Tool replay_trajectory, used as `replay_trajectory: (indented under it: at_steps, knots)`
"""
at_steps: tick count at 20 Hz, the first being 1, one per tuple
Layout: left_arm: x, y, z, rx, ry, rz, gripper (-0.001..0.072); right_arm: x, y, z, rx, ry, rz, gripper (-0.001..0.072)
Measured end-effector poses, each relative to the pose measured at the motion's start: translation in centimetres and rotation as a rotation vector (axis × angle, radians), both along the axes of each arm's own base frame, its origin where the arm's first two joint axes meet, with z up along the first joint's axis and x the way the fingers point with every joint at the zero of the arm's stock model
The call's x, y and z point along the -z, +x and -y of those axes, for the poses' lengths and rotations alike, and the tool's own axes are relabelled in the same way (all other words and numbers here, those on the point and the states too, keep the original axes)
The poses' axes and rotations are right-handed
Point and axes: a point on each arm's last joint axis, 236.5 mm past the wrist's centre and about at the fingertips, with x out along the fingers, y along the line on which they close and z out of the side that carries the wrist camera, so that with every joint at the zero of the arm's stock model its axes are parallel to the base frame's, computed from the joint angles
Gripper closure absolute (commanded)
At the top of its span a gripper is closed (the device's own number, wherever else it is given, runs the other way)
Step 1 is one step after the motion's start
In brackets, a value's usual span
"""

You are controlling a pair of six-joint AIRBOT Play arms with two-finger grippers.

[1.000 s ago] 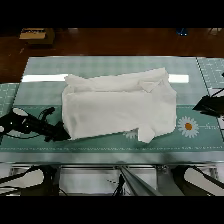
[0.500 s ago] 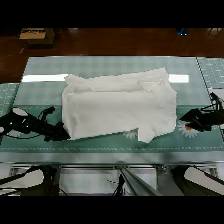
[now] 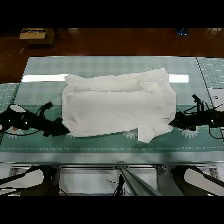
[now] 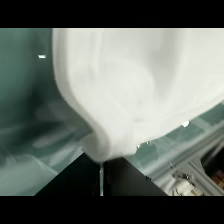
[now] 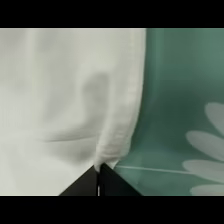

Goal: Fold the shirts.

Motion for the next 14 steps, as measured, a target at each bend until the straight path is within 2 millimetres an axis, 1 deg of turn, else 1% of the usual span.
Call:
replay_trajectory:
  at_steps: [1, 2, 3, 4, 5, 6, 7, 8, 9, 10, 11, 12, 13, 14]
  knots:
    - [-0.8, 1.3, -0.3, 0.001, 0.005, 0.035, 0.0678, -0.7, 0.4, -0.1, -0.01, 0.002, 0.014, 0.0691]
    - [-2.4, 2.9, -0.2, 0.001, -0.014, 0.08, 0.0678, -1.9, 1.1, -0.2, -0.024, 0.002, 0.04, 0.0691]
    - [-4.2, 4.5, -0.2, 0.004, -0.025, 0.134, 0.0679, -3.5, 2.0, -0.1, -0.035, -0.002, 0.084, 0.0691]
    - [-6.7, 6.4, -0.2, 0.008, -0.037, 0.204, 0.0679, -6.0, 3.4, 0.0, -0.047, -0.009, 0.152, 0.0691]
    - [-9.4, 8.6, -0.3, -0.001, -0.039, 0.298, 0.0679, -8.9, 4.9, 0.0, -0.055, -0.017, 0.233, 0.0691]
    - [-13.0, 10.5, -0.2, -0.002, -0.051, 0.397, 0.0679, -12.5, 6.4, -0.1, -0.059, -0.026, 0.335, 0.0691]
    - [-17.7, 12.5, 0.1, -0.006, -0.064, 0.528, 0.0679, -17.2, 8.0, -0.2, -0.06, -0.042, 0.463, 0.0691]
    - [-23.0, 13.9, 0.4, -0.006, -0.068, 0.673, 0.0679, -22.4, 9.1, -0.4, -0.061, -0.065, 0.601, 0.0691]
    - [-28.1, 14.4, 0.7, 0.004, -0.063, 0.808, 0.0679, -27.5, 9.7, -0.6, -0.05, -0.096, 0.731, 0.0692]
    - [-34.1, 14.4, 1.1, 0.009, -0.045, 0.966, 0.0679, -33.3, 9.7, -0.7, -0.034, -0.141, 0.878, 0.0692]
    - [-39.7, 13.8, 1.4, 0.002, -0.019, 1.119, 0.0679, -38.8, 9.3, -0.8, -0.007, -0.185, 1.013, 0.0692]
    - [-45.3, 12.3, 1.7, 0.0, 0.02, 1.277, 0.0679, -44.2, 8.1, -1.0, 0.022, -0.235, 1.148, 0.0692]
    - [-50.0, 10.4, 2.0, -0.015, 0.061, 1.412, 0.0679, -48.8, 6.6, -1.1, 0.051, -0.284, 1.26, 0.0692]
    - [-54.4, 8.0, 2.1, -0.04, 0.114, 1.539, 0.0679, -53.1, 4.7, -1.2, 0.083, -0.333, 1.363, 0.0692]
